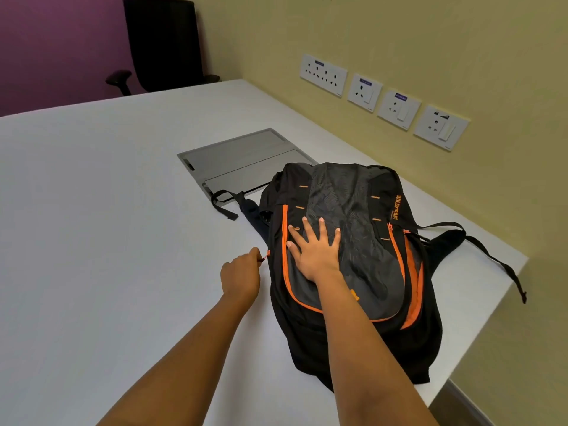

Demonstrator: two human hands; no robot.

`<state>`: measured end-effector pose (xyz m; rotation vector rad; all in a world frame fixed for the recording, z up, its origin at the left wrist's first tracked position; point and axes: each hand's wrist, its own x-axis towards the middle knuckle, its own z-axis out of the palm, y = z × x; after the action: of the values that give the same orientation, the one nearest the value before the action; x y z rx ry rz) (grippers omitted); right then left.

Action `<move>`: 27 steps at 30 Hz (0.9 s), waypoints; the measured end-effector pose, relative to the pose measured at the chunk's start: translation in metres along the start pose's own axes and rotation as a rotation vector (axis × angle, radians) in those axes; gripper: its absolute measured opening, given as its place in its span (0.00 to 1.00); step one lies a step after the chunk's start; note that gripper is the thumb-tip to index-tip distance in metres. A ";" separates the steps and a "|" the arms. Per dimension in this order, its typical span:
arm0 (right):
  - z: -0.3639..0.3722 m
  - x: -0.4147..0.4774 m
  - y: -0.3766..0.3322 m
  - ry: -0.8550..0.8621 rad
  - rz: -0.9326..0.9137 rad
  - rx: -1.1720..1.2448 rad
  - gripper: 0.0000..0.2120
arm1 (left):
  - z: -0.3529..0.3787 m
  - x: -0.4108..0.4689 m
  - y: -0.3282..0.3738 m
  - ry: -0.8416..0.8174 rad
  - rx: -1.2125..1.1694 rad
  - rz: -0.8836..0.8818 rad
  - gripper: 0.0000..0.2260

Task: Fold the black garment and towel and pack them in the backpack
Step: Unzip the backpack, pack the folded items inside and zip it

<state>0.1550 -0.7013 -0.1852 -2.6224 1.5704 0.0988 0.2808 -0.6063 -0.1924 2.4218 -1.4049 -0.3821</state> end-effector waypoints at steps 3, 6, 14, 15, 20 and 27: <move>-0.008 0.000 0.000 -0.052 0.000 0.072 0.24 | -0.001 0.002 0.000 -0.017 -0.075 -0.032 0.09; -0.021 -0.006 -0.011 0.109 -0.006 0.242 0.21 | -0.005 0.006 -0.003 0.009 -0.189 -0.075 0.09; -0.004 -0.020 -0.061 0.307 -0.300 -0.051 0.16 | -0.034 0.025 -0.002 -0.158 -0.269 -0.181 0.10; -0.005 -0.017 -0.062 0.305 -0.306 -0.087 0.15 | -0.037 0.030 -0.001 -0.221 -0.284 -0.226 0.10; -0.014 -0.009 -0.064 0.329 -0.317 -0.041 0.14 | -0.054 0.055 0.014 -0.268 -0.370 -0.293 0.13; -0.001 -0.006 -0.057 0.349 -0.400 -0.056 0.12 | -0.045 0.075 0.041 -0.335 -0.416 -0.309 0.16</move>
<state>0.2022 -0.6694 -0.1811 -3.0653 1.0883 -0.3621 0.3020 -0.6843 -0.1403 2.2844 -0.9334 -1.0805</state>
